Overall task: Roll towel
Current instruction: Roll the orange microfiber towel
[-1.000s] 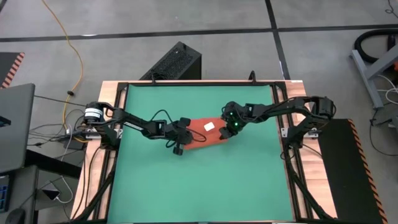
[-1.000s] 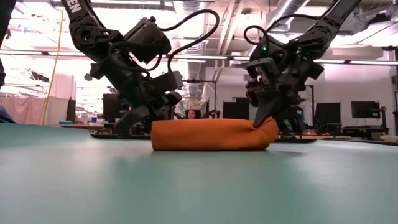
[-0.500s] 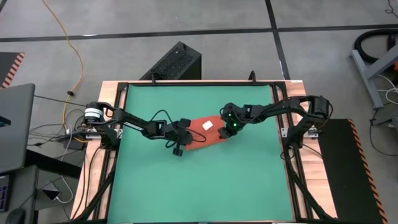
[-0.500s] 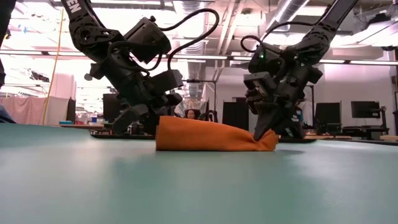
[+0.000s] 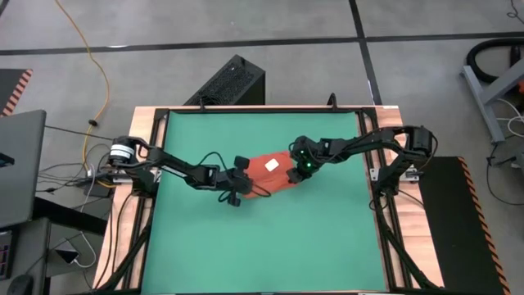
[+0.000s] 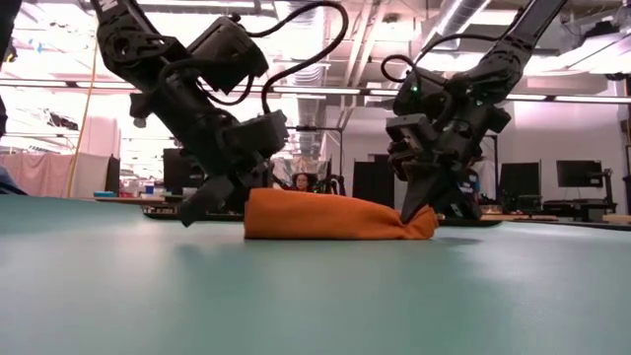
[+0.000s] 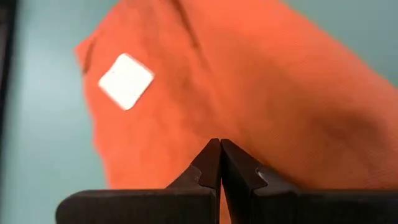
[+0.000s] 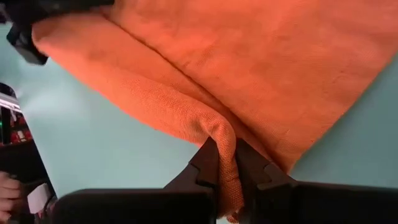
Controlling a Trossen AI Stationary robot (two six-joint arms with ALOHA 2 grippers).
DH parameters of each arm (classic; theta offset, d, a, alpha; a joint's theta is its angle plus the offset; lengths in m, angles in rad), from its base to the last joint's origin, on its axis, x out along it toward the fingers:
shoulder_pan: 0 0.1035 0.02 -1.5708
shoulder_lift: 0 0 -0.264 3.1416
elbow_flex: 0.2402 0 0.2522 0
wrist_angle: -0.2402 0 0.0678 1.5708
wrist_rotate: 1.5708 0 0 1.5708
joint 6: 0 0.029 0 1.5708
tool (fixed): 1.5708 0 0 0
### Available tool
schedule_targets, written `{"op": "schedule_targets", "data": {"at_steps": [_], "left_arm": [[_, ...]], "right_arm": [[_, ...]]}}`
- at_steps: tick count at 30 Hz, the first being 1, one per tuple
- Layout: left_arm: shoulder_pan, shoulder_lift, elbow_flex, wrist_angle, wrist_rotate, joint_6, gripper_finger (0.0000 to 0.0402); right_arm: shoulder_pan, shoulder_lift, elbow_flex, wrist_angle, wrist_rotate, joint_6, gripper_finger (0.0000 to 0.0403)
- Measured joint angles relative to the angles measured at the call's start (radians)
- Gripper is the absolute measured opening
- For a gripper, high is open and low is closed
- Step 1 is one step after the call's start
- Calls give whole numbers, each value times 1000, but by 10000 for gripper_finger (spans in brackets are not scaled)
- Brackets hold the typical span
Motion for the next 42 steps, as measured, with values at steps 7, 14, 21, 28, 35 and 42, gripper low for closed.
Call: {"op": "schedule_targets", "data": {"at_steps": [7, 14, 21, 28, 35, 42], "left_arm": [[-48, -160, 0, -87, -76, -40, 0], [-142, -361, 0, -148, 136, -153, 0], [-81, -322, -14, -213, 9, -106, 0], [100, -297, -57, -114, 170, -65, 0], [206, -296, -57, -76, 342, -59, 0], [221, -159, -55, 76, 493, -46, 0]], "right_arm": [[0, 0, 0, -9, 0, -14, 36], [0, 0, 0, -13, -1, -31, 36], [8, 0, 2, -18, -46, -30, 36], [17, 0, 33, -16, -188, 52, 36], [-11, 0, 41, -39, -286, 211, 36], [-12, 0, 41, -91, -263, 239, 36]]}}
